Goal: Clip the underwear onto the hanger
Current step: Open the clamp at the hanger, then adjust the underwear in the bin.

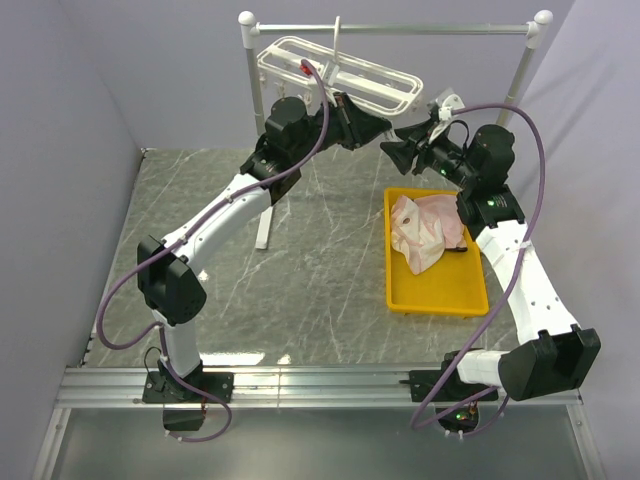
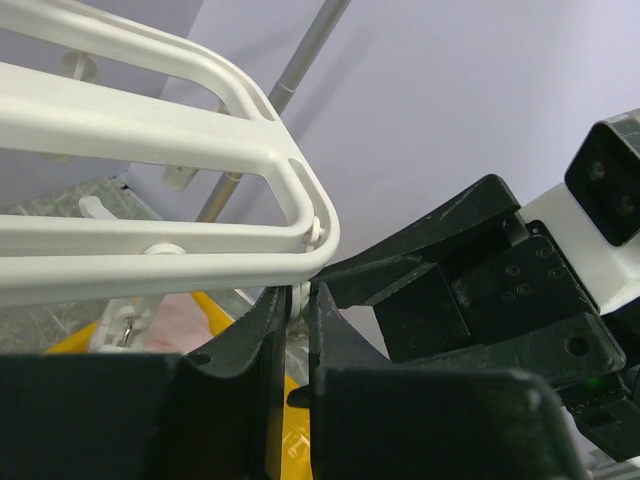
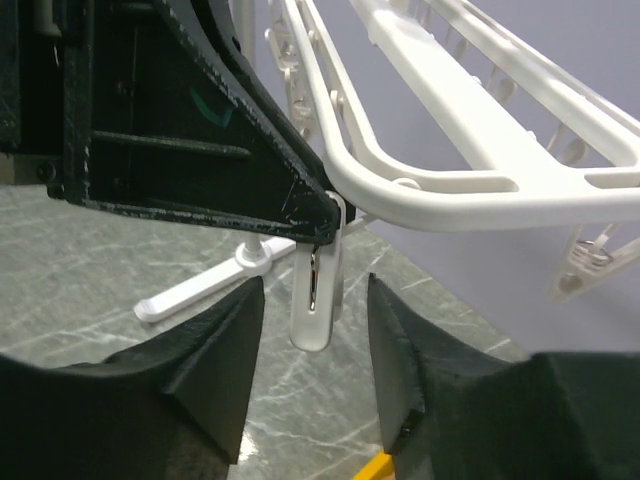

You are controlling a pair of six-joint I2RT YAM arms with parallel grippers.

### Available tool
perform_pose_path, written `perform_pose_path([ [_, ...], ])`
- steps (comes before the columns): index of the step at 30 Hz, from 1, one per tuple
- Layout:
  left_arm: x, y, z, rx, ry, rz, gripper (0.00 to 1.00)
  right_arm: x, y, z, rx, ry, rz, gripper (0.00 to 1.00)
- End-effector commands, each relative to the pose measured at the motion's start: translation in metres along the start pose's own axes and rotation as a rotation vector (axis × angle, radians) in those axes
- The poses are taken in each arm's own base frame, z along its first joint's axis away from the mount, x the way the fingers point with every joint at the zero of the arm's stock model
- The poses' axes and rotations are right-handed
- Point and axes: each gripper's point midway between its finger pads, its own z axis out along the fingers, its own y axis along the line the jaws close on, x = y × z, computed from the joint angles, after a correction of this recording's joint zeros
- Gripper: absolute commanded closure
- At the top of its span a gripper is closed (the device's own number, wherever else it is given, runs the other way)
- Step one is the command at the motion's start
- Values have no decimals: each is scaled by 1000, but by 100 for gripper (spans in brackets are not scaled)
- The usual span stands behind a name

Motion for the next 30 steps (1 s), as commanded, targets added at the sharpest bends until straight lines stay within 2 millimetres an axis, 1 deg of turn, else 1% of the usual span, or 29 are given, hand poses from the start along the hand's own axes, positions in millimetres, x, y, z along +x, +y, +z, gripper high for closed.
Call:
perform_pose_path([
  [1, -27, -18, -2, 44, -63, 23, 100, -23, 4, -8, 7, -34, -55, 44],
  [2, -26, -18, -2, 45, -60, 19, 100, -19, 4, -11, 10, -11, -50, 43],
  [4, -27, -16, -2, 40, -58, 20, 100, -18, 3, -15, 10, 5, -63, 39],
  [5, -26, -15, -2, 39, -55, 17, 100, -12, 3, -18, 8, 34, -53, 39],
  [7, -26, -13, -3, 36, -54, 18, 100, -6, -2, -26, 21, 62, -61, 36],
  [8, -26, -13, -3, 37, -53, 20, 100, -1, -1, -31, 10, 78, -51, 35],
  [9, -26, -13, -4, 36, -54, 23, 100, -1, -10, -41, 34, 80, -55, 34],
  [10, -27, -12, -4, 34, -54, 24, 100, 9, -8, -47, 12, 97, -38, 34],
  [11, -27, -11, -4, 33, -53, 24, 100, 8, -8, -55, 19, 94, -39, 34],
  [12, -27, -10, -4, 31, -53, 23, 100, 13, -20, -66, 55, 106, -34, 33],
  [13, -27, -9, -4, 30, -54, 22, 100, 28, -21, -73, 52, 138, -19, 33],
  [15, -28, -9, -4, 33, -53, 25, 100, 40, -23, -88, 64, 166, -23, 33],
  [16, -29, -9, -4, 33, -54, 24, 100, 58, -31, -100, 88, 215, -21, 34],
  [18, -29, -10, -4, 36, -54, 24, 100, 83, -38, -110, 94, 279, 0, 36],
  [19, -30, -10, -5, 38, -55, 25, 100, 100, -41, -118, 99, 337, 1, 36],
  [20, -31, -11, -5, 41, -57, 28, 100, 117, -48, -118, 101, 384, 19, 37],
  [21, -31, -11, -5, 43, -57, 29, 100, 128, -55, -120, 117, 423, 4, 39],
  [22, -31, -11, -5, 43, -56, 25, 100, 140, -57, -121, 115, 458, 25, 40],
  [23, -29, -10, -5, 41, -54, 21, 100, 159, -64, -119, 115, 497, 59, 43],
  [24, -29, -10, -5, 44, -52, 20, 100, 165, -71, -118, 124, 523, 51, 44],
  [25, -28, -9, -5, 42, -50, 16, 100, 174, -74, -117, 118, 550, 65, 46],
  [26, -28, -9, -5, 44, -50, 17, 100, 191, -75, -113, 92, 588, 88, 49],
  [28, -27, -8, -5, 43, -47, 15, 100, 204, -80, -112, 80, 636, 73, 50],
  [29, -27, -7, -4, 40, -46, 18, 100, 221, -79, -108, 64, 679, 85, 53],
  [30, -27, -8, -4, 41, -47, 17, 100, 232, -76, -109, 41, 717, 79, 54],
])
